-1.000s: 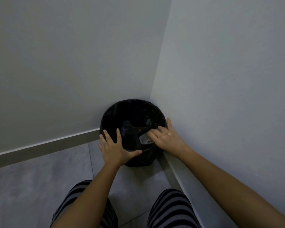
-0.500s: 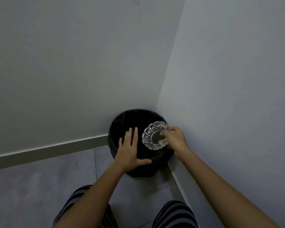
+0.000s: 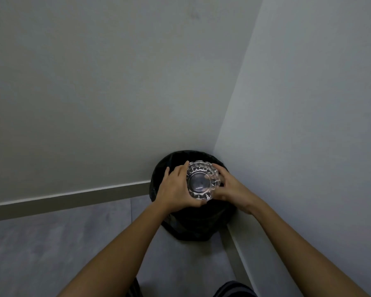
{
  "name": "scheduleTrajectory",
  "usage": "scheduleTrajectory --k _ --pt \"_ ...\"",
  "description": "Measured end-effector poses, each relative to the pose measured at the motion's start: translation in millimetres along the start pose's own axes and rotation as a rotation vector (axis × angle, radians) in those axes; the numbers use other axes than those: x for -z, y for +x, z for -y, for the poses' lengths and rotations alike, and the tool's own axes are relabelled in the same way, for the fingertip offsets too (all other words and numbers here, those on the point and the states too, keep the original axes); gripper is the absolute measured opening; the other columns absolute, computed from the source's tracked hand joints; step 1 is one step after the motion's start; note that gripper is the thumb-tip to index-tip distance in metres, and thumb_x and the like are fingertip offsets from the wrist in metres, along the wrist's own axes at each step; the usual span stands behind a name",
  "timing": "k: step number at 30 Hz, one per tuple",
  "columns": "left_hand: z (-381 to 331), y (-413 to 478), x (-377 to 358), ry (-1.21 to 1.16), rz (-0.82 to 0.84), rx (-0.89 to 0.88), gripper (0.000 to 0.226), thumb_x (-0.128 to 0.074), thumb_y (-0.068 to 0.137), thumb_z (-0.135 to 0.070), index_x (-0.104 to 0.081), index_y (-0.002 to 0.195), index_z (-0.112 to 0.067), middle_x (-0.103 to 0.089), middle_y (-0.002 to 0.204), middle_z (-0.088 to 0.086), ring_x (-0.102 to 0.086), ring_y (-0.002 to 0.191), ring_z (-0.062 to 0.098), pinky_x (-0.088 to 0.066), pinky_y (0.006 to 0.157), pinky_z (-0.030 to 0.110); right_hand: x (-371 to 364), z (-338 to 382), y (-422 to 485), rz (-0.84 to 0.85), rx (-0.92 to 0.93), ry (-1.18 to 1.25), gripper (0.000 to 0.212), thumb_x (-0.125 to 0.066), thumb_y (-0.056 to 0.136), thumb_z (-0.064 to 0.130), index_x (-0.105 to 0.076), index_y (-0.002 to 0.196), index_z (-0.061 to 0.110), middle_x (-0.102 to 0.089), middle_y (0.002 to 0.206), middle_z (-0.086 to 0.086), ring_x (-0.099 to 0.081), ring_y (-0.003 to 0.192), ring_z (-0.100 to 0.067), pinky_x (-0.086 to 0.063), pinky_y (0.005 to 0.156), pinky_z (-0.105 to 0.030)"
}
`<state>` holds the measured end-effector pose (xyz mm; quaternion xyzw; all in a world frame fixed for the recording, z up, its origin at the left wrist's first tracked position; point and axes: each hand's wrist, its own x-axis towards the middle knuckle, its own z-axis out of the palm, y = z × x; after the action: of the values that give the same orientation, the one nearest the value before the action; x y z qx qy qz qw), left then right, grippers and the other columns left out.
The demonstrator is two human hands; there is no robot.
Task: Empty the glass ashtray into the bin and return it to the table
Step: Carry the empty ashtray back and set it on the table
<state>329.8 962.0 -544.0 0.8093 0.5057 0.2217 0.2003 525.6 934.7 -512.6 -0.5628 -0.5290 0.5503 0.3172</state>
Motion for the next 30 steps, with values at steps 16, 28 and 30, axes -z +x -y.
scheduleTrajectory --k 16,28,30 --pt "-108.7 -35.9 257.5 0.275 0.046 0.115 0.125 -0.070 0.050 -0.072 -0.027 0.149 -0.008 -0.044 0.145 0.012 -0.041 0.134 0.030 -0.012 0.113 0.064 -31.6 265.2 -65.2 0.096 0.298 -1.185 0.110 -0.078 0.063 0.053 -0.024 0.148 0.009 -0.025 0.156 -0.013 -0.030 0.143 -0.030 -0.037 0.110 -0.044" --pt "-196.8 -178.8 479.5 0.451 -0.160 0.431 0.121 -0.052 0.037 -0.081 -0.053 0.129 -0.003 -0.067 0.115 0.012 -0.062 0.112 0.037 -0.039 0.097 0.067 -141.4 477.2 -172.0 0.319 0.673 -1.341 0.107 -0.078 0.066 0.047 -0.023 0.148 0.005 0.005 0.162 -0.016 0.005 0.150 -0.034 -0.013 0.120 -0.054" --pt "-206.5 -218.4 503.1 0.476 -0.195 0.525 0.121 -0.050 0.038 -0.082 -0.053 0.129 -0.002 -0.067 0.117 0.014 -0.062 0.113 0.037 -0.038 0.098 0.066 -171.3 495.5 -190.2 0.392 0.751 -1.343 0.108 -0.077 0.069 0.047 -0.017 0.150 0.007 0.010 0.162 -0.013 0.011 0.150 -0.030 -0.006 0.120 -0.052"
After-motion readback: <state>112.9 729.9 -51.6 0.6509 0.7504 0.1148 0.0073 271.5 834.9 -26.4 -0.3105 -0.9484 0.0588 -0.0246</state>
